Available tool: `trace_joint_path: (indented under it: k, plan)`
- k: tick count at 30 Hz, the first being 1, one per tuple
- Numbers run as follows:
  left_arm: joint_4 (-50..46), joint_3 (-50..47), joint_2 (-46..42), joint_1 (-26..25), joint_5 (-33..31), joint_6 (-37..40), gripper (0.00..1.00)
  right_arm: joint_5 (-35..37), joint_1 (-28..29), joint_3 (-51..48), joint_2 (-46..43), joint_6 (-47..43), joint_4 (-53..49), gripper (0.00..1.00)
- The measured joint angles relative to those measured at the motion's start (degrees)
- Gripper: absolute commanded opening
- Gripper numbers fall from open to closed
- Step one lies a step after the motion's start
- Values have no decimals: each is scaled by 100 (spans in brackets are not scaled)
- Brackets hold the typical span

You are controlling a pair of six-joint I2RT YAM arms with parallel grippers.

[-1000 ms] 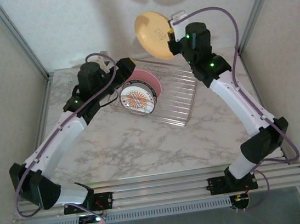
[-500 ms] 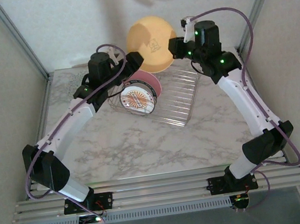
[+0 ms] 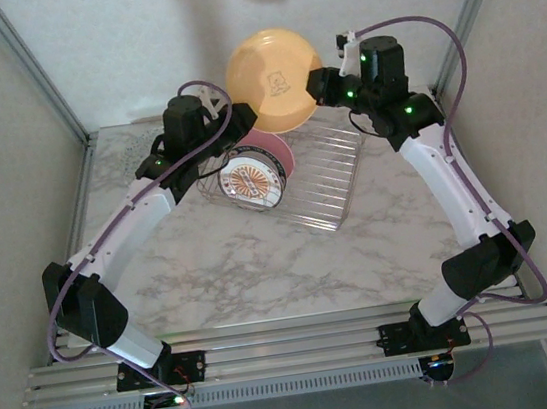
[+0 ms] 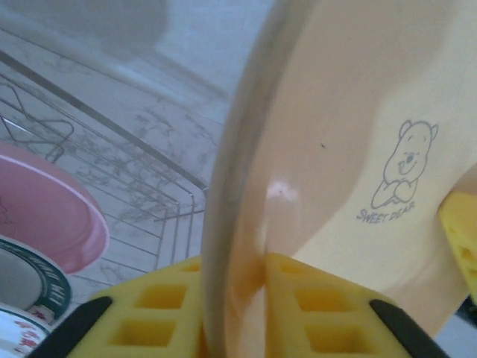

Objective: Unload the plates from the dish rack

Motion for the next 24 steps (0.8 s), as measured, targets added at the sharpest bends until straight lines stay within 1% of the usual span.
trace_joint_path:
  k: [1,3,4,5,7,8,9,10,13,18,22,24]
  plan:
    - [50,2,-15,0,4,-74,0,-22,-28,-2,0,42,-17,0]
    - [59,2,-39,0,-15,-164,0,-85,-48,0,2,101,-2,0]
    - [59,2,-46,0,-15,-190,0,-90,-46,0,0,118,7,7]
    - [57,2,-55,0,-15,-221,0,-103,-48,0,0,129,7,17]
    - [37,-11,-79,20,-17,-295,0,-133,-46,0,0,195,-2,43]
    - [46,-33,-87,37,-11,-293,0,-149,-44,0,-2,177,-4,52]
    - [42,-76,-116,57,-22,-315,0,-149,-24,0,-15,170,0,60]
    - [39,-149,-157,96,-15,-339,0,-144,-4,-13,-42,155,4,65]
    - [-24,-356,-341,293,-13,-461,0,-59,33,-125,-188,66,26,71]
    - [-227,-868,-1029,765,-17,-603,0,168,190,-297,-518,-358,153,73]
    - [-420,-1344,-1801,1189,-44,-680,0,286,544,-579,-837,-951,551,75]
    - [-588,-1707,-2297,1416,-74,-737,0,289,800,-855,-1025,-1338,866,77]
